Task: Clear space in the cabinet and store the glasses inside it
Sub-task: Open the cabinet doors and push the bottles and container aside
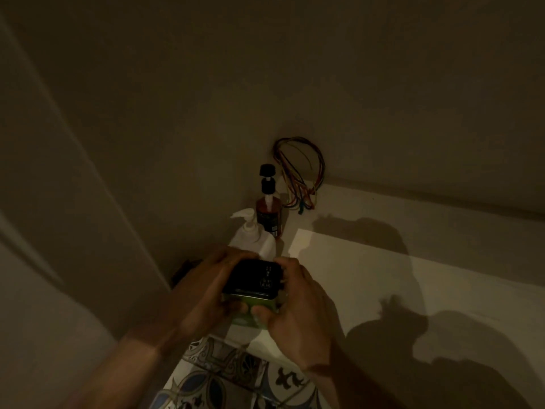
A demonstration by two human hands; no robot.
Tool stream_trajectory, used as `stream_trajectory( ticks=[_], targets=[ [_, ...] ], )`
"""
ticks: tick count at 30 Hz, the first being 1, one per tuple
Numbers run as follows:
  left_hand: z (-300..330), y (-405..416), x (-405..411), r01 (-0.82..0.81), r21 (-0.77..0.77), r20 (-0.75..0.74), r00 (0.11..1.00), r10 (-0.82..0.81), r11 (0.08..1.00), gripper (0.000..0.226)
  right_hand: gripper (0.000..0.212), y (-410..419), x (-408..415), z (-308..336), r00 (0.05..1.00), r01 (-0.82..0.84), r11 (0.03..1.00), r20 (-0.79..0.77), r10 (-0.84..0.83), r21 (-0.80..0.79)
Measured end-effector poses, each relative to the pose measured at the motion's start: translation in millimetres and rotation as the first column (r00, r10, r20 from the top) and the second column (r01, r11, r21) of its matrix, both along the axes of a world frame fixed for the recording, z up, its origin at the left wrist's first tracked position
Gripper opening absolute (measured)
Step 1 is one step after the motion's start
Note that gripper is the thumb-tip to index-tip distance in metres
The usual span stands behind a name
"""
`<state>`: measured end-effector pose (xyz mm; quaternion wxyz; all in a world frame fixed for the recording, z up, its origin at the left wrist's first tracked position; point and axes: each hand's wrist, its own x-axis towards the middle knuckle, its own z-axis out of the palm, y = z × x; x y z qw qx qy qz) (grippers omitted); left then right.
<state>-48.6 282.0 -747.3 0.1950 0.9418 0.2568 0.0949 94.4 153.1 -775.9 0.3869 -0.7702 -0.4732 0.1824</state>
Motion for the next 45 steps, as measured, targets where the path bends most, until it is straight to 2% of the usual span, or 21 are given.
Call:
stream_trajectory(
  ticks=[5, 13, 20, 25, 29, 35, 39, 45],
  targets=[
    [-2.6, 7.2, 3.6, -0.032, -0.008, -0.038, 0.999, 0.032, 0.999, 0.079, 0.077, 9.3, -9.5, -1.9, 0.999, 0.033, 0.999, -0.009, -0.033, -0.031],
    [-10.9, 8.2, 4.4, -0.087, 0.08, -0.049, 0.995, 0.091, 0.993, 0.076, 0.077, 15.5, -16.0, -6.1, 0.999, 0.041, 0.998, 0.032, -0.039, -0.05],
    [-9.9, -0.5, 3.9, -0.113, 0.157, -0.039, 0.992, 0.121, 0.981, 0.073, 0.093, 17.5, -16.7, -3.8, 1.0, 0.023, 0.997, 0.007, -0.023, -0.08],
    [-4.8, -9.8, 4.3, -0.149, 0.238, -0.085, 0.981, 0.173, 0.96, 0.089, 0.098, 10.9, -14.8, -2.4, 1.0, 0.004, 0.996, 0.013, -0.003, -0.086],
    [4.3, -20.8, 2.7, -0.119, 0.236, -0.064, 0.988, 0.138, 0.964, 0.099, 0.09, -0.4, -4.0, -2.3, 0.999, 0.023, 0.995, 0.032, -0.02, -0.1],
    [14.9, -46.5, 8.5, -0.095, 0.244, -0.006, 0.995, 0.099, 0.965, 0.085, 0.081, -25.7, 18.6, 4.7, 0.992, 0.076, 0.963, 0.122, -0.045, -0.259],
    [23.3, -72.4, 27.5, -0.026, 0.274, -0.026, 0.999, 0.035, 0.961, 0.082, 0.071, -45.7, 35.9, 15.0, 0.976, 0.141, 0.919, 0.207, -0.067, -0.369],
    [38.6, -105.6, 61.5, 0.049, 0.083, -0.189, 0.981, -0.033, 0.995, 0.079, 0.069, -86.5, 66.7, 45.7, 0.946, 0.211, 0.828, 0.321, -0.04, -0.52]
  ],
)
